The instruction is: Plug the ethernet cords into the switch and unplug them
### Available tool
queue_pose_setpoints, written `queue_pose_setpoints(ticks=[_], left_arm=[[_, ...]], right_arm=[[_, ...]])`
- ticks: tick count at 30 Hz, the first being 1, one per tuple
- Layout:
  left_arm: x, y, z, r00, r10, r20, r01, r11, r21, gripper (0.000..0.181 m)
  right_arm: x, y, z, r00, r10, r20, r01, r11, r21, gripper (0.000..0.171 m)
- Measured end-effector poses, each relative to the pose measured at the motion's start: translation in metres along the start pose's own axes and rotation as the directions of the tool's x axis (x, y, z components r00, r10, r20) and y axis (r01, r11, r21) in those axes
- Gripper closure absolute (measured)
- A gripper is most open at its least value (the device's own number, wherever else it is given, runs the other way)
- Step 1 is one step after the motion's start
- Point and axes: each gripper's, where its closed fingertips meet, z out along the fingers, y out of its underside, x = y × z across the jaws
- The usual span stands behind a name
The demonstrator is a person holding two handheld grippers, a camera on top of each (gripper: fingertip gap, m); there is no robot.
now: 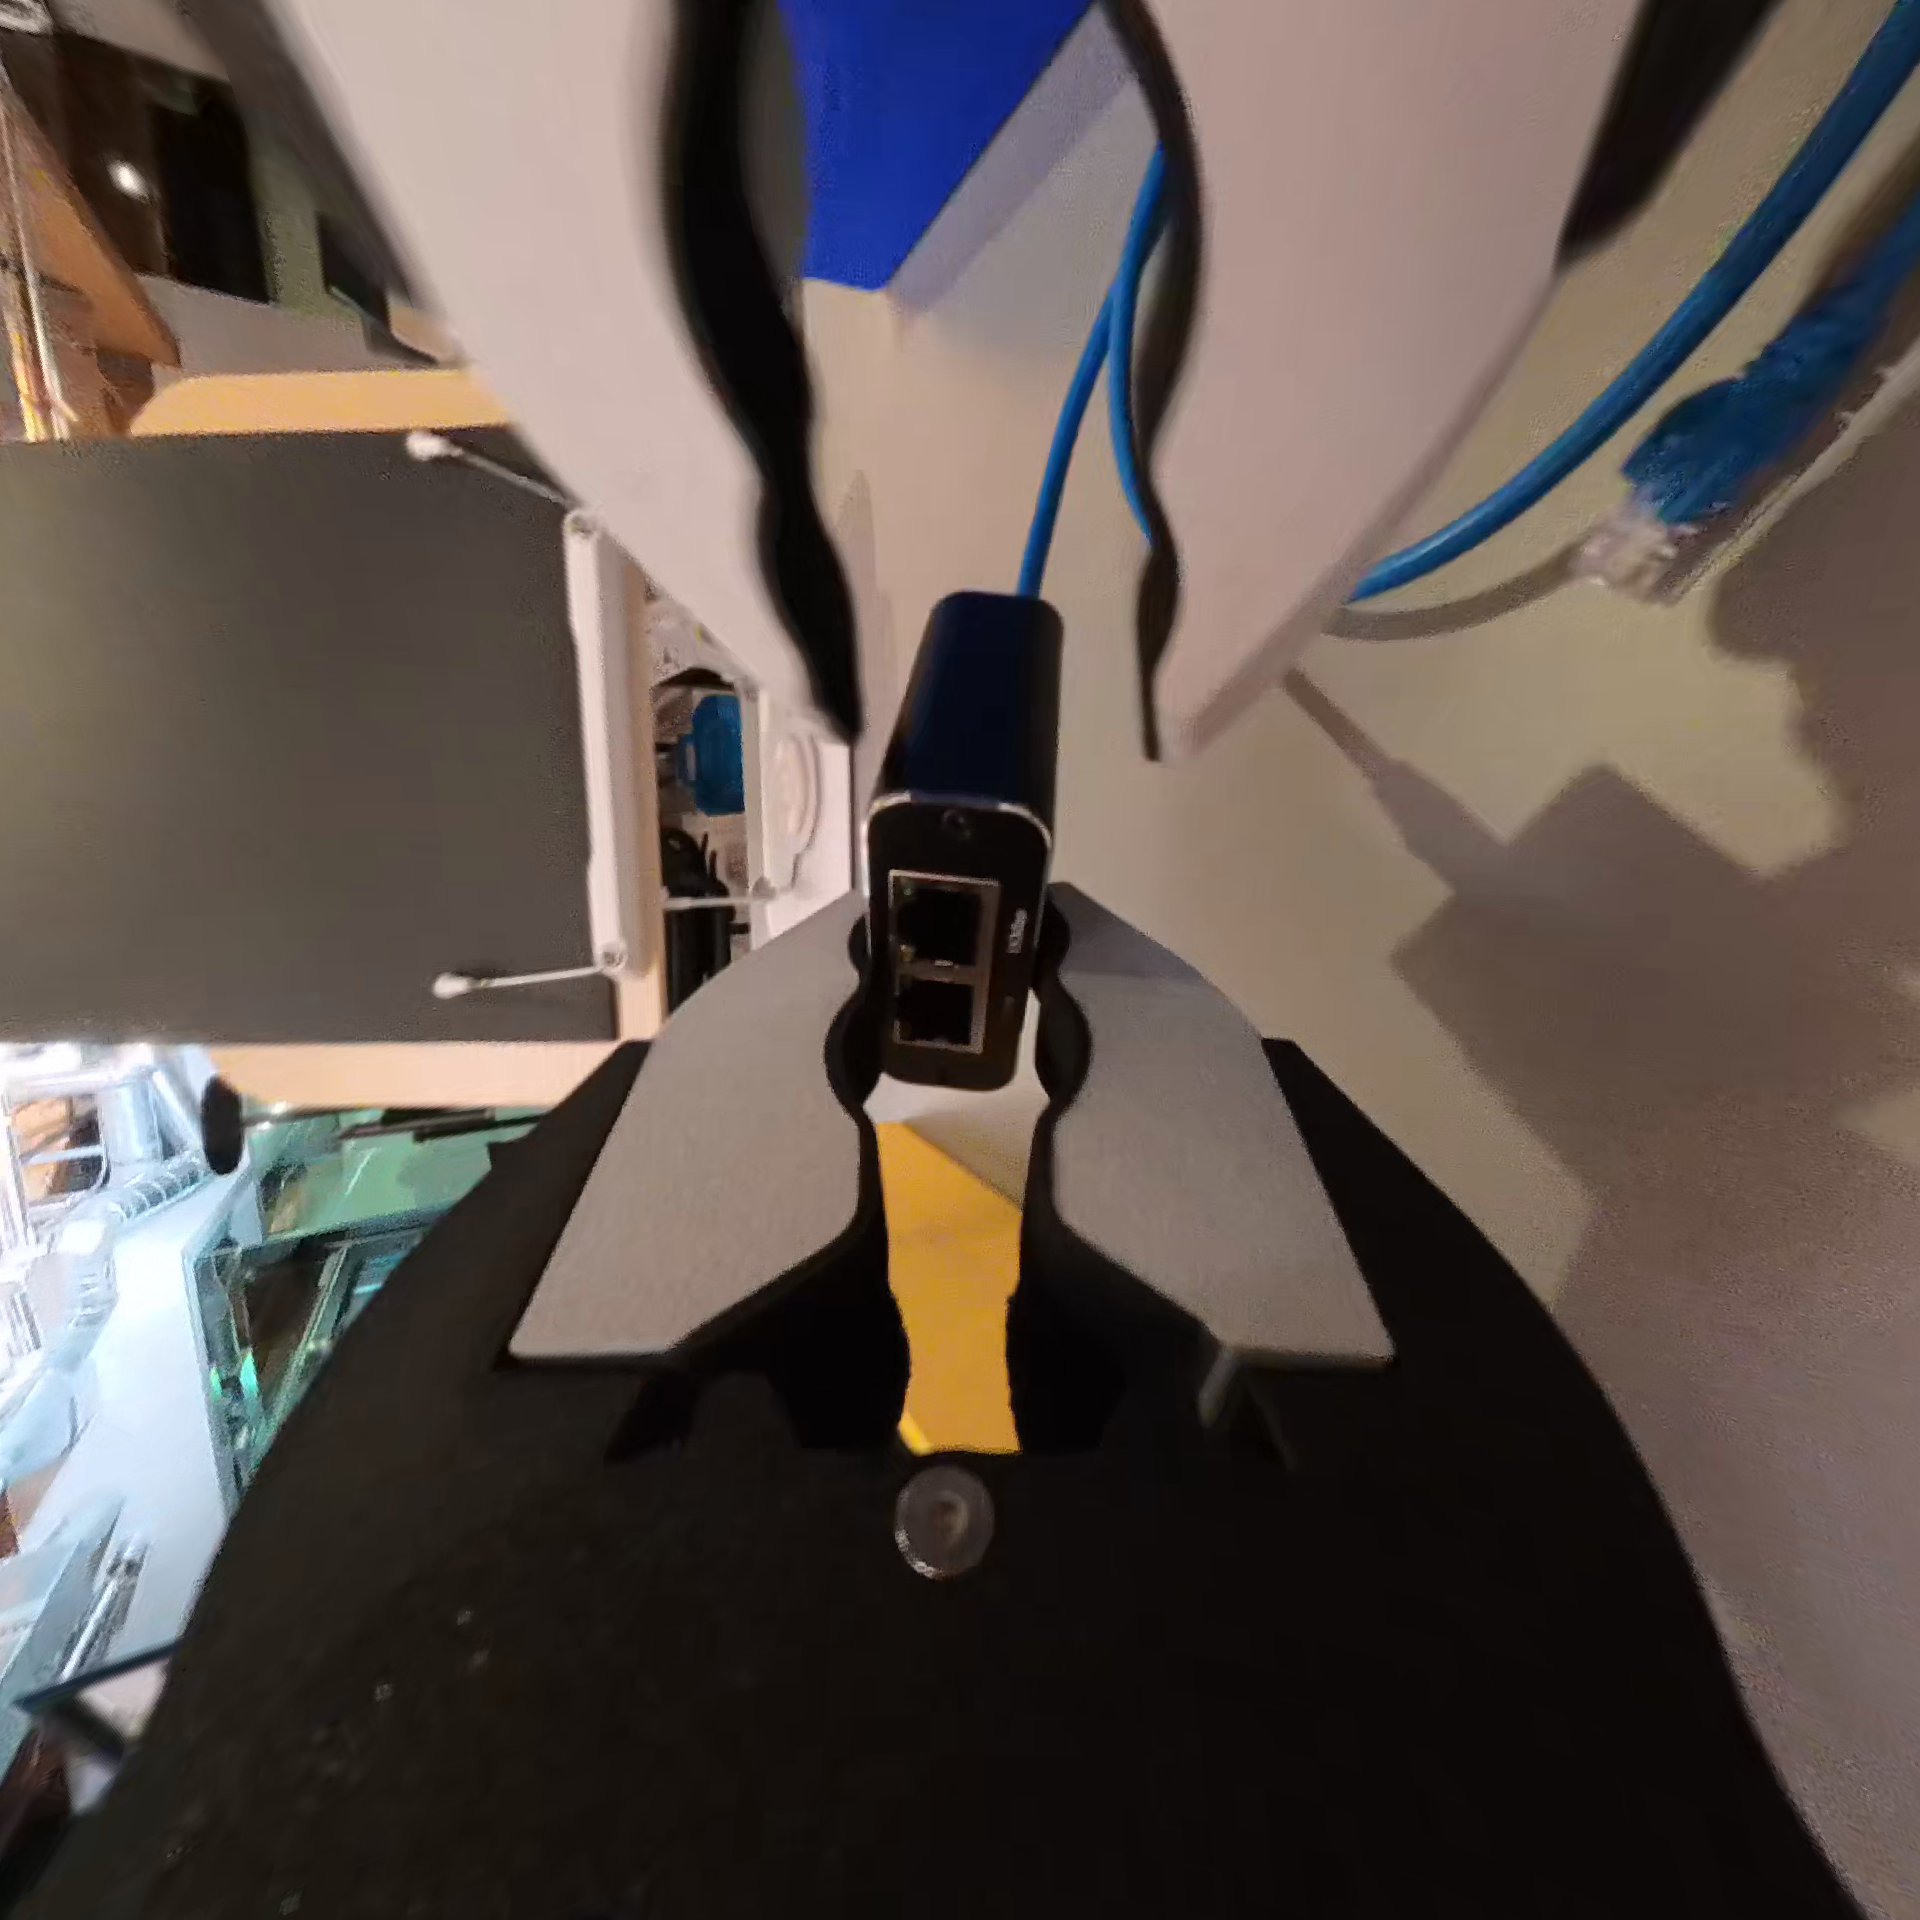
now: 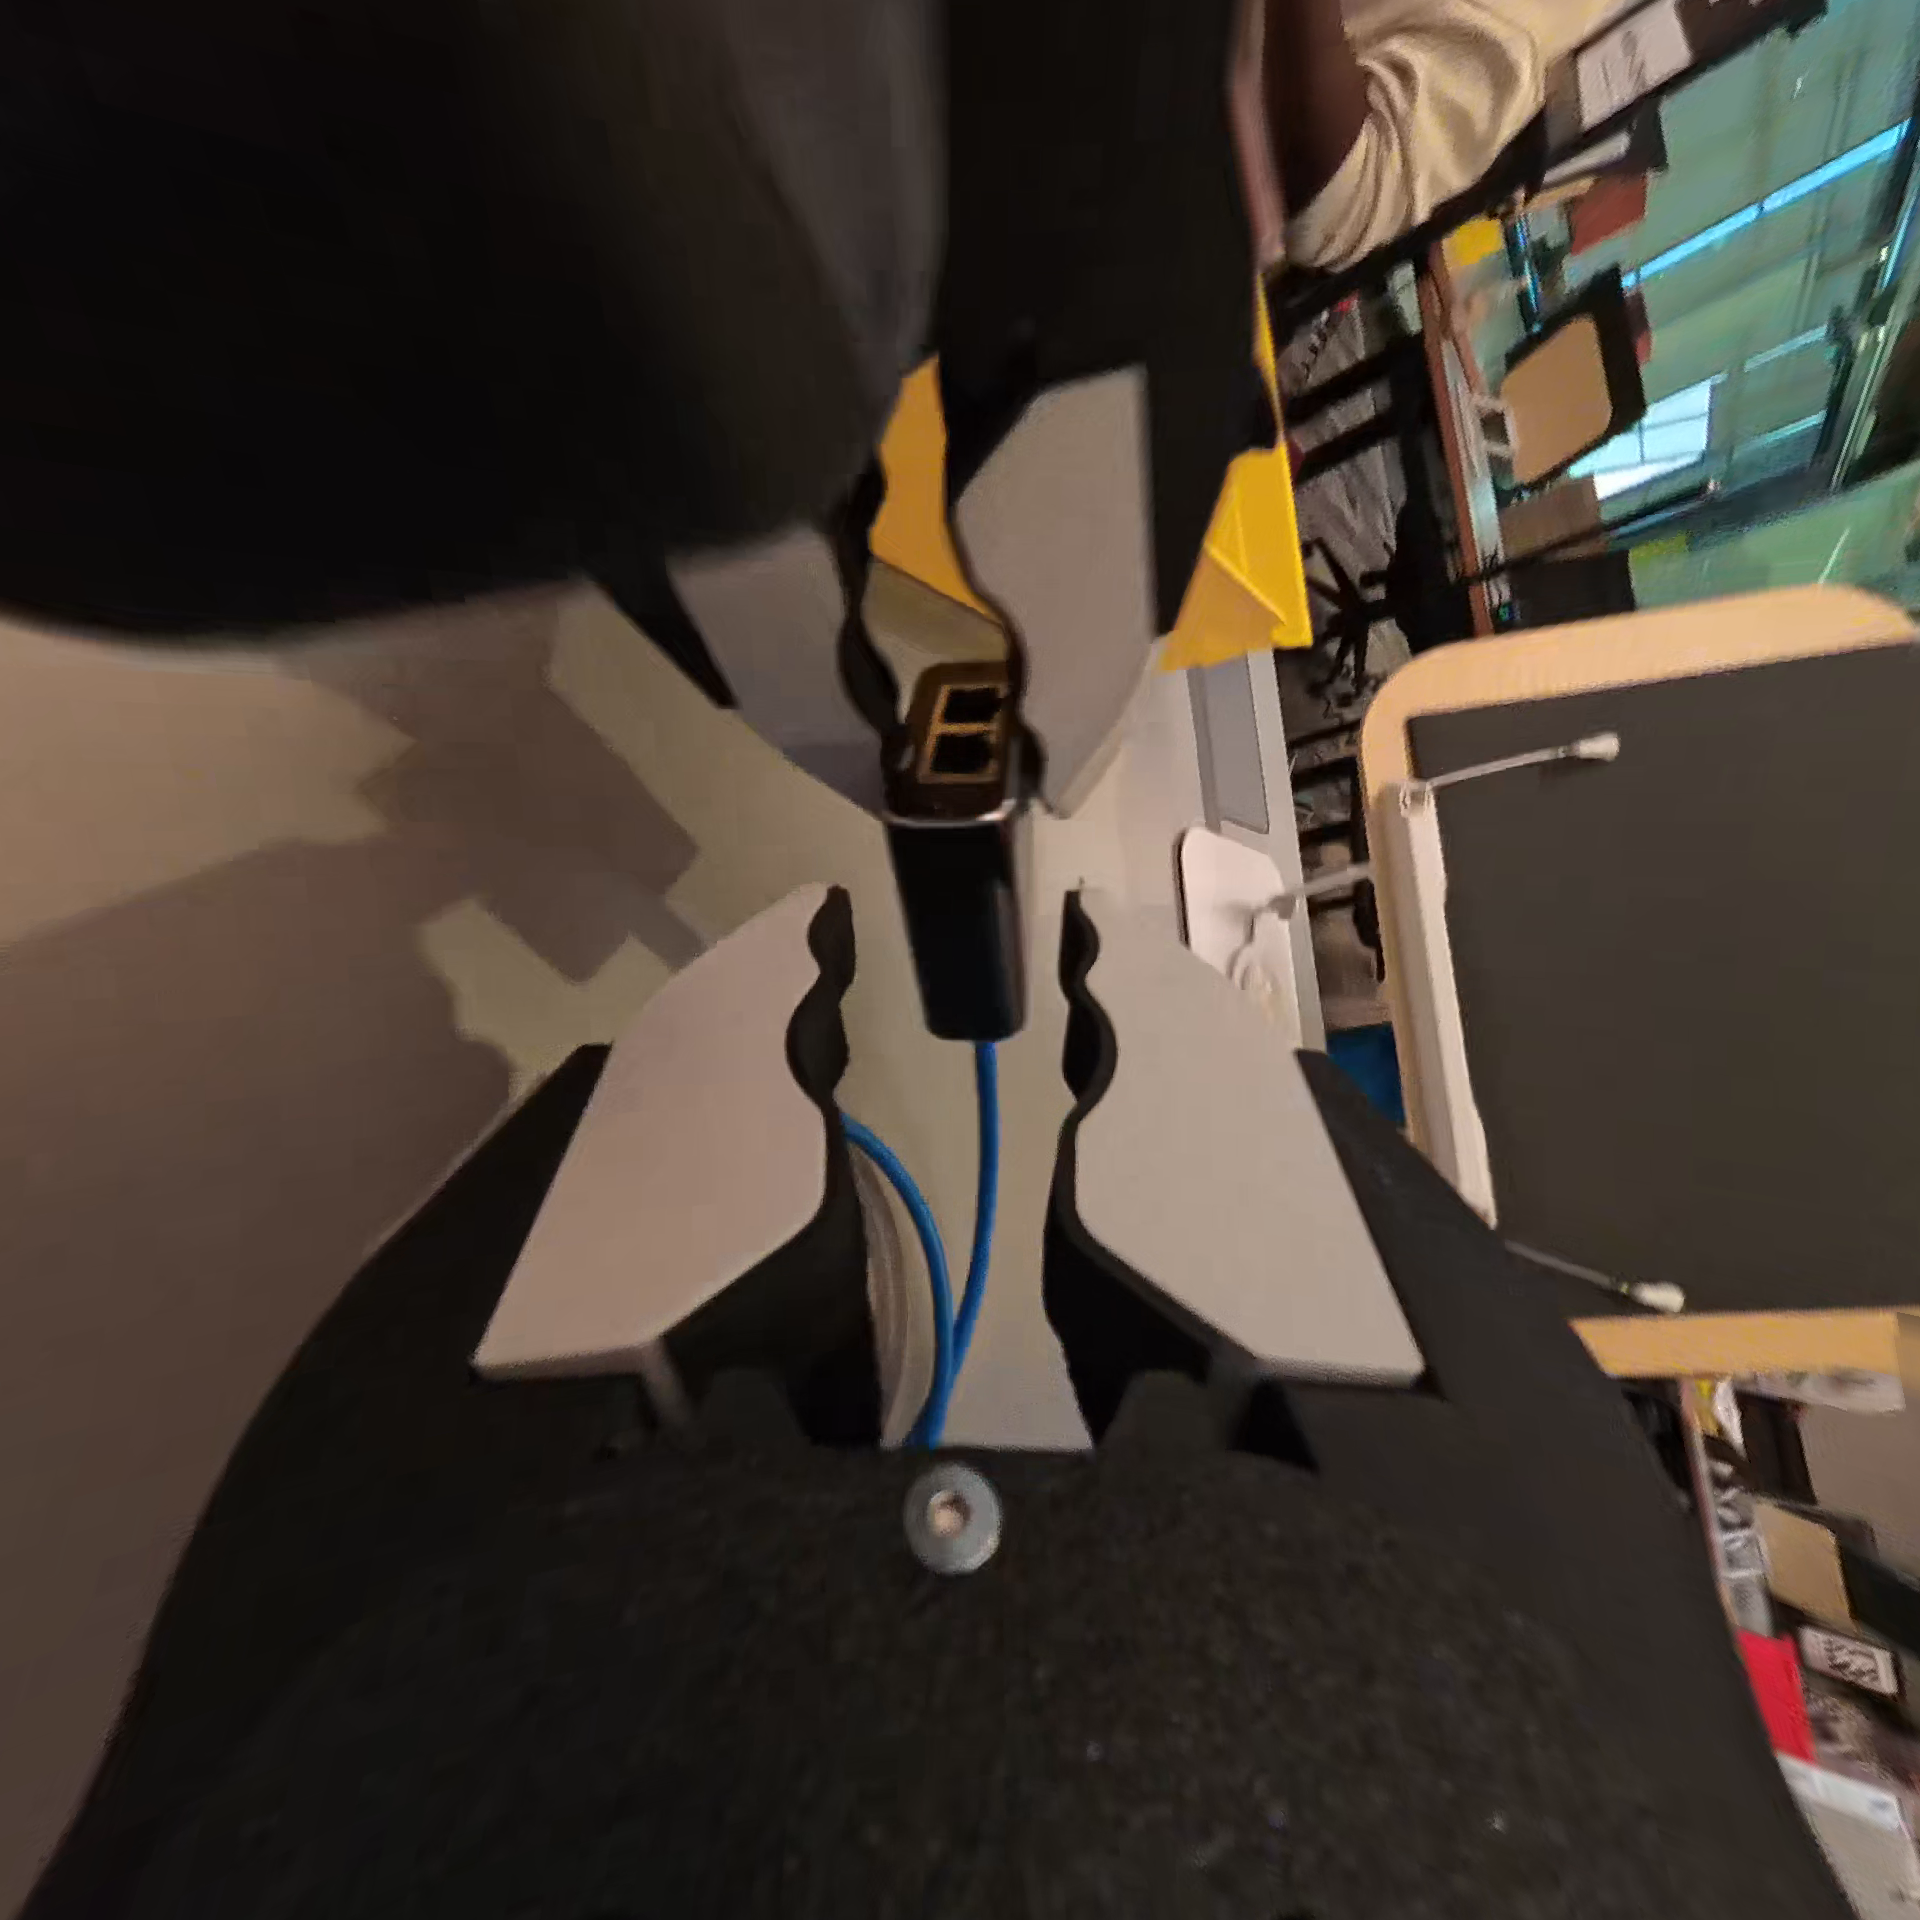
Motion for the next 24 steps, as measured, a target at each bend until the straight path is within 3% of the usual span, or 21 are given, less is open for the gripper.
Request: queue_pose_setpoints(ticks=[8,10,13,16,19,21,24], left_arm=[[-0.018,0.015,-0.038,0.993,-0.043,0.108,0.044,0.999,0.001,0.155],[-0.018,0.018,-0.048,0.984,-0.113,0.137,0.11,0.993,0.031,0.153],[-0.013,0.032,-0.074,0.931,-0.339,0.136,0.336,0.941,0.04,0.166],[0.021,0.031,-0.104,0.744,-0.666,-0.047,0.668,0.742,0.057,0.164],[0.064,0.026,-0.13,0.381,-0.895,-0.233,0.917,0.397,-0.025,0.161],[0.087,0.025,-0.144,0.171,-0.936,-0.308,0.977,0.202,-0.071,0.159],[0.113,0.045,-0.155,0.043,-0.967,-0.25,0.993,0.069,-0.096,0.155]], right_arm=[[0.014,-0.04,0.029,0.995,-0.099,-0.033,0.104,0.979,0.174,0.144],[0.012,-0.038,0.035,0.996,-0.094,0.008,0.091,0.975,0.202,0.144],[0.024,-0.008,0.049,0.992,-0.115,-0.042,0.121,0.98,0.157,0.144],[0.034,0.034,0.066,0.981,-0.16,-0.111,0.173,0.978,0.116,0.145],[0.024,0.071,0.088,0.987,-0.139,-0.083,0.142,0.989,0.035,0.145],[0.014,0.085,0.097,0.992,-0.107,-0.065,0.107,0.994,-0.01,0.145],[0.001,0.091,0.103,0.998,-0.043,-0.044,0.042,0.999,-0.025,0.145]])
